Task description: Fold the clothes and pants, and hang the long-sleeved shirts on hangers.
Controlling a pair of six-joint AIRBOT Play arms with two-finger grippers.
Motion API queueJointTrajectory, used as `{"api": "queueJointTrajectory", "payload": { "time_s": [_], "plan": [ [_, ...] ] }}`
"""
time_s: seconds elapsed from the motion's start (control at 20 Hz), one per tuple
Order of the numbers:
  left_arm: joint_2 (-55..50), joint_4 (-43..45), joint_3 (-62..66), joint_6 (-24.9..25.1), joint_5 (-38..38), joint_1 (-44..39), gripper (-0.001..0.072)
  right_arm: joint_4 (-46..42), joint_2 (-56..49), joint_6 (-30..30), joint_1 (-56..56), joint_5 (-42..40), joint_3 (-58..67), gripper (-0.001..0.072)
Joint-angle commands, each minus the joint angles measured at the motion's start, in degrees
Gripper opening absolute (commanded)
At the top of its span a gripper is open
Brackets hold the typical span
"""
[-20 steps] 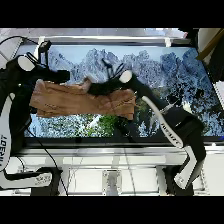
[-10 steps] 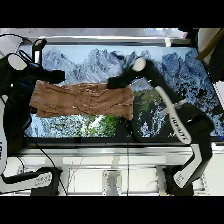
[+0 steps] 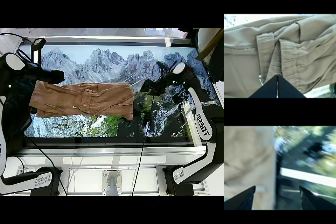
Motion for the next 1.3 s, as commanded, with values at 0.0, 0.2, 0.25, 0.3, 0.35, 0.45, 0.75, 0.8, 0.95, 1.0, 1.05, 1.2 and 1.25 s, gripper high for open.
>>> {"api": "queueJointTrajectory", "payload": {
  "time_s": [0.0,0.2,0.25,0.3,0.35,0.45,0.75,0.8,0.95,1.0,1.05,1.2,1.25],
  "plan": [
    [0.0,0.0,0.0,0.0,-0.2,0.0,0.0013,18.0,-3.7,-5.1,-2.4,-7.6,-6.7,0.0626],
    [0.0,0.0,0.0,0.0,-0.2,0.0,0.0014,21.8,-8.3,-7.2,-1.3,-6.9,-6.7,0.071],
    [0.0,0.0,0.0,0.0,-0.2,0.0,0.0013,21.2,-8.6,-7.2,-0.9,-6.8,-6.7,0.0709],
    [0.0,0.0,0.0,0.0,-0.2,0.0,0.0013,20.5,-8.7,-7.2,-0.4,-6.9,-6.7,0.0708],
    [0.0,0.0,0.0,0.0,-0.2,0.0,0.0013,20.4,-8.7,-7.1,0.0,-6.8,-6.7,0.0705],
    [0.0,0.0,0.0,0.0,-0.2,0.0,0.0014,20.3,-8.7,-7.0,0.9,-6.5,-6.7,0.0696],
    [0.0,0.0,0.0,0.0,-0.2,0.0,0.0014,20.2,-8.9,-7.1,6.7,-6.6,-6.7,0.0678],
    [0.0,0.0,0.0,0.1,-0.2,0.0,0.0014,20.8,-8.9,-7.1,7.5,-6.6,-6.7,0.0674],
    [0.0,0.1,0.0,0.1,-0.2,0.0,0.0014,24.2,-8.8,-7.7,8.3,-7.0,-6.6,0.0206],
    [0.0,0.1,0.0,0.1,-0.2,0.0,0.0013,25.2,-8.5,-7.7,8.0,-6.3,-6.6,0.0056],
    [0.0,0.1,0.0,0.1,-0.2,0.0,0.0013,25.3,-7.7,-7.8,7.5,-4.9,-6.6,0.0028],
    [0.1,0.0,0.0,0.1,-0.2,-0.2,0.0013,21.2,-4.1,-7.7,4.7,3.6,-6.6,0.0028],
    [0.2,0.0,0.0,0.1,-0.4,-0.7,0.0012,19.5,-2.2,-7.6,3.5,6.9,-6.6,0.0028]
  ]
}}
